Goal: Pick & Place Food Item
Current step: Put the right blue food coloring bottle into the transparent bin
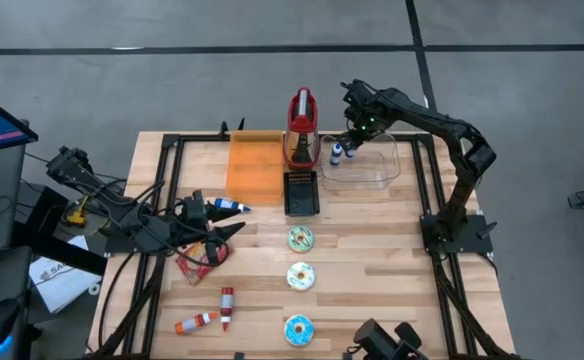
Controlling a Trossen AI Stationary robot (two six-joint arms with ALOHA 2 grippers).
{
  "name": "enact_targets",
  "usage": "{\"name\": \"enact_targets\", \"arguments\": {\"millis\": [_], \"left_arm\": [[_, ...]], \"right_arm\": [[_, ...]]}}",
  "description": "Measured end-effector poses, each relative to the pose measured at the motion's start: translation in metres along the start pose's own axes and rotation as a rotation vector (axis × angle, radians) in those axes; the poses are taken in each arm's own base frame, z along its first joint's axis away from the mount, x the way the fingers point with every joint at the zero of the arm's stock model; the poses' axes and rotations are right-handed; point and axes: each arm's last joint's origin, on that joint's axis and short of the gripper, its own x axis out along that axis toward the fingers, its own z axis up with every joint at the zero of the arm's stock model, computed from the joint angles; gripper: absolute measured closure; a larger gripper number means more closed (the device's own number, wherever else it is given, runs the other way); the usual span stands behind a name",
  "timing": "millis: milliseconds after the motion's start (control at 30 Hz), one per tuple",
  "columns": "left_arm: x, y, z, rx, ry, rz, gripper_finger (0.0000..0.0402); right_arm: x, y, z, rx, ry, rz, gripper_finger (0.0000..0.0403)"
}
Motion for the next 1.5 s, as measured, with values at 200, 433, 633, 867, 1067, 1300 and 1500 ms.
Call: {"name": "enact_targets", "arguments": {"millis": [200,433,633,867,1067,1300,1500], "left_arm": [[0.000,0.000,0.000,0.000,0.001,-0.001,0.0234],[0.000,0.000,0.000,0.000,0.002,-0.005,0.0234],[0.000,0.000,0.000,-0.003,0.004,-0.009,0.0234],[0.000,0.000,0.000,-0.003,0.005,-0.011,0.0234],[0.000,0.000,0.000,-0.003,0.005,-0.012,0.0234],[0.000,-0.001,0.000,-0.004,0.007,-0.015,0.0234],[0.000,-0.001,0.000,-0.003,0.008,-0.019,0.0234]], "right_arm": [[0.009,-0.001,-0.007,0.001,0.041,-0.007,0.0300],[0.013,0.004,-0.007,-0.004,0.016,0.005,0.0300],[0.017,0.006,-0.007,-0.001,0.039,0.005,0.0300],[0.025,0.011,-0.006,-0.015,0.047,0.006,0.0300],[0.025,0.011,-0.006,-0.019,0.040,0.005,0.0300],[0.025,0.011,-0.006,-0.038,0.045,0.024,0.0272],[0.025,0.012,-0.006,-0.046,0.040,0.034,0.0263]]}}
